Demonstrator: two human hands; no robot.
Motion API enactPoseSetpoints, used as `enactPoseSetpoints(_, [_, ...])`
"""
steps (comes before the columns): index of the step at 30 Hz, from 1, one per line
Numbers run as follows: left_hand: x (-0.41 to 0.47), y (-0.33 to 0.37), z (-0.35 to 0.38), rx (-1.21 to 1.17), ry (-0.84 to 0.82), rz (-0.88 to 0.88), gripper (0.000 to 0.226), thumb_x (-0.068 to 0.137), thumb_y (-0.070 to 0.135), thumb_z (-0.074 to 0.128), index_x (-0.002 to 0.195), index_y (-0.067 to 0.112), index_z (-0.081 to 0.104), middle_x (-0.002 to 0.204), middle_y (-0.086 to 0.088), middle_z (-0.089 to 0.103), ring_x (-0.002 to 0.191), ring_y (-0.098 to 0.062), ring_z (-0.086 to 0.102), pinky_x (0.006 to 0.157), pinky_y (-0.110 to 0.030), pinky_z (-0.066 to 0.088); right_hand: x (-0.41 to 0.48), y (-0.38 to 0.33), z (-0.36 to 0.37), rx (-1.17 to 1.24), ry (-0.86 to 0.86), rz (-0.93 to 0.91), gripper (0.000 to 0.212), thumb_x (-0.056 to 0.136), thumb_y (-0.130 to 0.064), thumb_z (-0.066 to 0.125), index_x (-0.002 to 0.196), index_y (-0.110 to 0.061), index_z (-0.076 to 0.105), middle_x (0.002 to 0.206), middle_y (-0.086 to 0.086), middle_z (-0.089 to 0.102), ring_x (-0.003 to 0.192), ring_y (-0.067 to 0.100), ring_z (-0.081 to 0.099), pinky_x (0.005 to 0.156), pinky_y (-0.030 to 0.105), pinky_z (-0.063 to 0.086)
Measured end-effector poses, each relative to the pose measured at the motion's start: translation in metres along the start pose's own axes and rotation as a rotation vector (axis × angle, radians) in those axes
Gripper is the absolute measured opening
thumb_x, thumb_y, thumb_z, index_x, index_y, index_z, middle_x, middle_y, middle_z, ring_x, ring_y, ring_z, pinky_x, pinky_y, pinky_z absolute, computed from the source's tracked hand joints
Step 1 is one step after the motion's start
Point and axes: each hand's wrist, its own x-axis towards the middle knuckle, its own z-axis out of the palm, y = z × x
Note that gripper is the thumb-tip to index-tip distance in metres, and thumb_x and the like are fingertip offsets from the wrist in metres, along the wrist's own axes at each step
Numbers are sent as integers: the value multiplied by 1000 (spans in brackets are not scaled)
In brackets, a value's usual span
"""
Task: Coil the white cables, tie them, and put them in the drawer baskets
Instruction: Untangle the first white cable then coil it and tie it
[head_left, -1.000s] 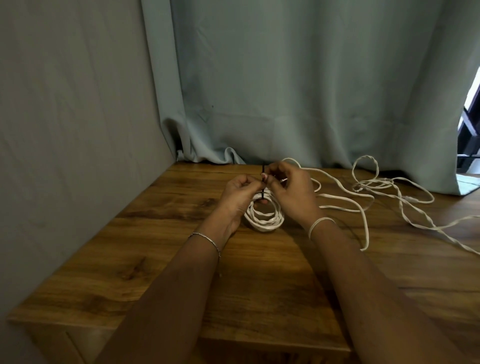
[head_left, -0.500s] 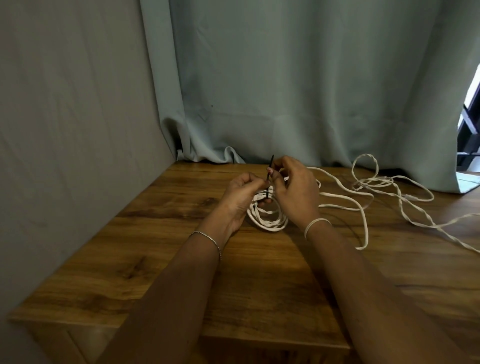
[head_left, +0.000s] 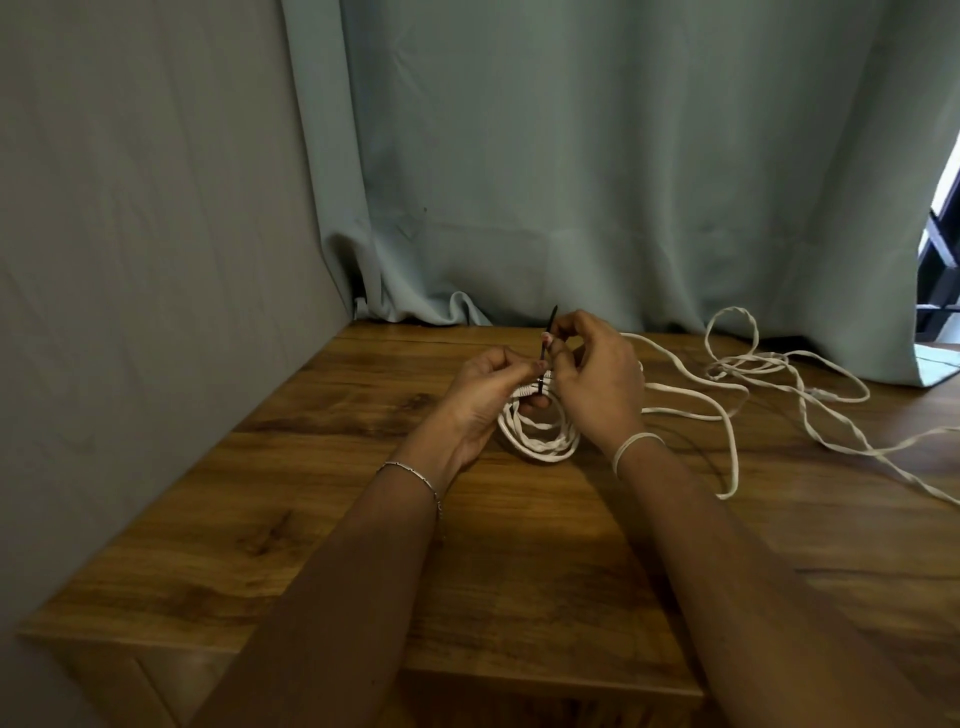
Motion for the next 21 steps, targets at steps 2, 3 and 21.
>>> enactPoseSetpoints(2, [-1, 0, -2, 20, -34, 16, 10, 82, 1, 70, 89, 6, 65, 97, -18, 67, 77, -23, 66, 75, -33, 54, 1, 2, -1, 23, 6, 25, 8, 90, -19, 58, 94, -24, 63, 91, -5, 66, 71, 12, 57, 61, 24, 36])
enactPoseSetpoints(3, [-2, 1, -2, 33, -40, 18, 18, 80, -2, 71, 96, 3, 65, 99, -19, 68, 81, -25, 67, 80, -35, 55, 2, 2, -1, 30, 8, 35, 9, 90, -19, 58, 95, -24, 64, 92, -6, 66, 72, 12, 58, 61, 24, 37])
enactPoseSetpoints(21, [2, 5, -13, 84, 128, 15, 33, 87, 7, 68, 119, 6, 61, 103, -16, 72, 81, -25, 72, 67, -30, 59, 3, -3, -1, 209, -71, -2, 13, 91, -12, 60, 97, -22, 64, 94, -5, 68, 87, 12, 63, 78, 39, 55])
